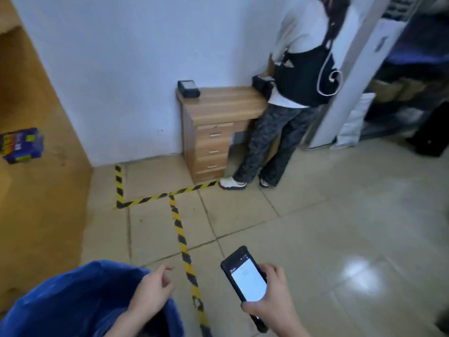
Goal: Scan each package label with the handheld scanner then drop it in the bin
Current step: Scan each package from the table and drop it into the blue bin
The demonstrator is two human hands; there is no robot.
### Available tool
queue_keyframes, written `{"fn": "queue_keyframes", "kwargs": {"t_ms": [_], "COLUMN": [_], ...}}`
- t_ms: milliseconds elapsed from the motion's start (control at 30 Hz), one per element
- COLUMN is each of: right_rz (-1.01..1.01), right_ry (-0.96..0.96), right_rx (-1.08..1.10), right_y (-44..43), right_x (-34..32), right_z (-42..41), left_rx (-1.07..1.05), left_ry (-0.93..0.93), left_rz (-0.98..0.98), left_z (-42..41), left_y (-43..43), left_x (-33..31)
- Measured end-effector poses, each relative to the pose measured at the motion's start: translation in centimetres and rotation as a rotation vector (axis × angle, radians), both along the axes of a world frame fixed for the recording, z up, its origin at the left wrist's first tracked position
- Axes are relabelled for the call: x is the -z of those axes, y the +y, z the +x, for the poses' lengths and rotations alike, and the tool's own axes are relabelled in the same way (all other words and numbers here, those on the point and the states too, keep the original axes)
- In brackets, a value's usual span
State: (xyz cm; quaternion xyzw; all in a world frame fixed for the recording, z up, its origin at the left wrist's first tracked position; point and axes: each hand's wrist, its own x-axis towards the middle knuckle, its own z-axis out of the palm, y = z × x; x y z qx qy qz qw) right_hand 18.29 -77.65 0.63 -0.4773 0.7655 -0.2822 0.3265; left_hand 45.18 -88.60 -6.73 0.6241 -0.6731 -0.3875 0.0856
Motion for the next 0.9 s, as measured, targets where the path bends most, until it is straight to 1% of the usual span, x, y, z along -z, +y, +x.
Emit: {"fn": "queue_keyframes", "kwargs": {"t_ms": [100,200,300,400,500,667,900], "right_rz": [-0.061,-0.086,-0.072,-0.062,-0.020,-0.011,0.004], "right_ry": [0.031,0.057,0.088,0.114,0.130,0.122,0.124], "right_rx": [0.168,0.345,0.511,0.661,0.807,1.007,1.274], "right_y": [4.0,8.7,14.4,20.0,24.7,32.7,43.3], "right_x": [-2.8,-4.8,-6.3,-7.3,-8.1,-8.1,-6.6], "right_z": [-6.1,-12.1,-17.7,-23.0,-27.7,-33.5,-36.6], "left_rx": [0.204,0.409,0.560,0.686,0.863,1.058,1.323], "left_ry": [0.025,0.049,0.088,0.173,0.192,0.222,0.197], "left_rz": [-0.061,-0.100,-0.086,-0.114,-0.138,-0.136,-0.111], "left_z": [-8.8,-18.5,-28.2,-37.1,-45.1,-56.3,-67.9], "left_y": [-1.6,-1.3,1.3,5.2,9.1,15.8,26.9], "left_x": [-2.5,-4.9,-7.6,-9.7,-11.3,-11.6,-9.2]}}
